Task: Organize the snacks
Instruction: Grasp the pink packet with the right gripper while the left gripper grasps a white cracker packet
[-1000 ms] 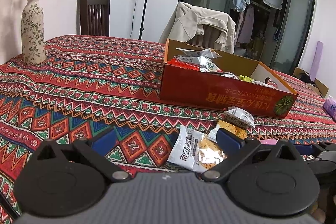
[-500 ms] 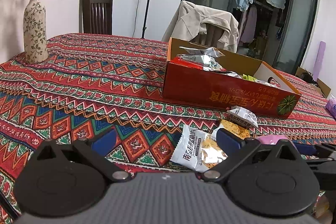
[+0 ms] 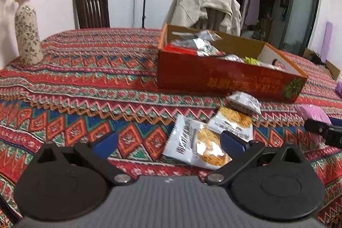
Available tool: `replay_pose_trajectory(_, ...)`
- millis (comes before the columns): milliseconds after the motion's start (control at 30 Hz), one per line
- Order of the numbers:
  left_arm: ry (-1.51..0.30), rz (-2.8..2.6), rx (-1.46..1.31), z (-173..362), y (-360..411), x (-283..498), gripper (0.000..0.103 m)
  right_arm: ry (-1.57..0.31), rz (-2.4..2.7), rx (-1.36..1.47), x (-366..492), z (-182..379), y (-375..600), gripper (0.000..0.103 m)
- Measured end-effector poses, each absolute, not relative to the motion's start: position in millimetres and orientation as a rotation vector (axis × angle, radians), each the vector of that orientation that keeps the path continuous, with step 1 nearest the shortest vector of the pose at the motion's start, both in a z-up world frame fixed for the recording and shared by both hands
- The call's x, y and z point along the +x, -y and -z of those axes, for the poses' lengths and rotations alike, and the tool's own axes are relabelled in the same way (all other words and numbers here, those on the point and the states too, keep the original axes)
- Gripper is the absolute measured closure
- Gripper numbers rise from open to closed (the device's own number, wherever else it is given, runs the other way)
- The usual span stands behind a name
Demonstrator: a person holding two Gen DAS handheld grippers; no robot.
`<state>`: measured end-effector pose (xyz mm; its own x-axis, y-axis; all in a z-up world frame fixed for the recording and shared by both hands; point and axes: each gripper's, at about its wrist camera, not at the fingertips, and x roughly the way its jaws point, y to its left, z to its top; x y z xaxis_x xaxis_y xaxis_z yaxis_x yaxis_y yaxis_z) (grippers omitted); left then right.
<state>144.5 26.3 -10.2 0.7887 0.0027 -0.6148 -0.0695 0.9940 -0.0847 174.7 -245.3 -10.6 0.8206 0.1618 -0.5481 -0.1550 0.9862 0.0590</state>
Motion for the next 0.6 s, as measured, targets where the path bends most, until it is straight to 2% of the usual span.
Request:
replay_pose_trajectory(433, -0.823, 0.003, 0.0, 26.1, 10.3, 178.8, 0.0, -0.627, -0.21, 0.09, 178.7, 24.9, 256.2, 0.027)
replay_pose_trajectory(600, -0.814, -0.022, -0.003, 29.8, 10.9, 185.4, 0.0, -0.627, -0.216, 0.093, 177.7, 24.9, 256.4, 0.027)
